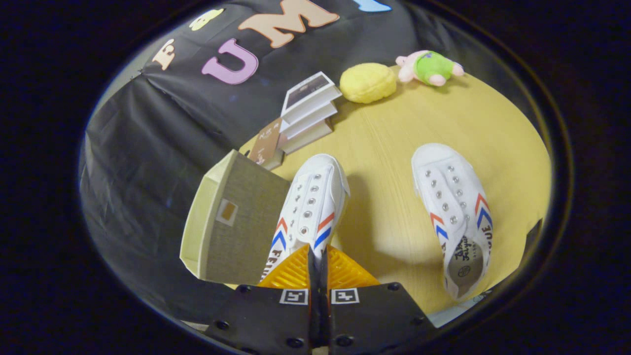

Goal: Open the storage box then place both shoes into the box .Put the left shoe in first, then the right shoe, with the right side of both shoes facing outward in a uniform manner.

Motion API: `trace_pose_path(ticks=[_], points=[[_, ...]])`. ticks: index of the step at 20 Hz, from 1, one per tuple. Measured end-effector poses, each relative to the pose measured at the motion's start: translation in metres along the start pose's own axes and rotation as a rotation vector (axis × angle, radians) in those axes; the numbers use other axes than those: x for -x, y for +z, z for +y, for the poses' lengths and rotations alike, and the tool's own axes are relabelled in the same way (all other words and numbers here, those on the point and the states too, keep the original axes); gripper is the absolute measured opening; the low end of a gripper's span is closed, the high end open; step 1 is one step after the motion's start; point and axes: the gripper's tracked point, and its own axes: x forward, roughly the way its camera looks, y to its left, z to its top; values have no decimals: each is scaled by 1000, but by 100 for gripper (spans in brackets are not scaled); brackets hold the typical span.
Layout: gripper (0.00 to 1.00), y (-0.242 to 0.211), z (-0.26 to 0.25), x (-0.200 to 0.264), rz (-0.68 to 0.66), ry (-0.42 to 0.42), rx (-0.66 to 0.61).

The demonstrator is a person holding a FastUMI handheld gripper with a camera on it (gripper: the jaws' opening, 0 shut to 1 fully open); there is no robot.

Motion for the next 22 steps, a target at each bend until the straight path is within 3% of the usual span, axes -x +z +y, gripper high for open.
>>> trace_pose_path(ticks=[11, 17, 22], points=[[3, 52, 136, 29, -124, 151, 70], [3, 27, 200, -2, -52, 219, 103], [3, -5, 222, -46, 22, 209, 123]])
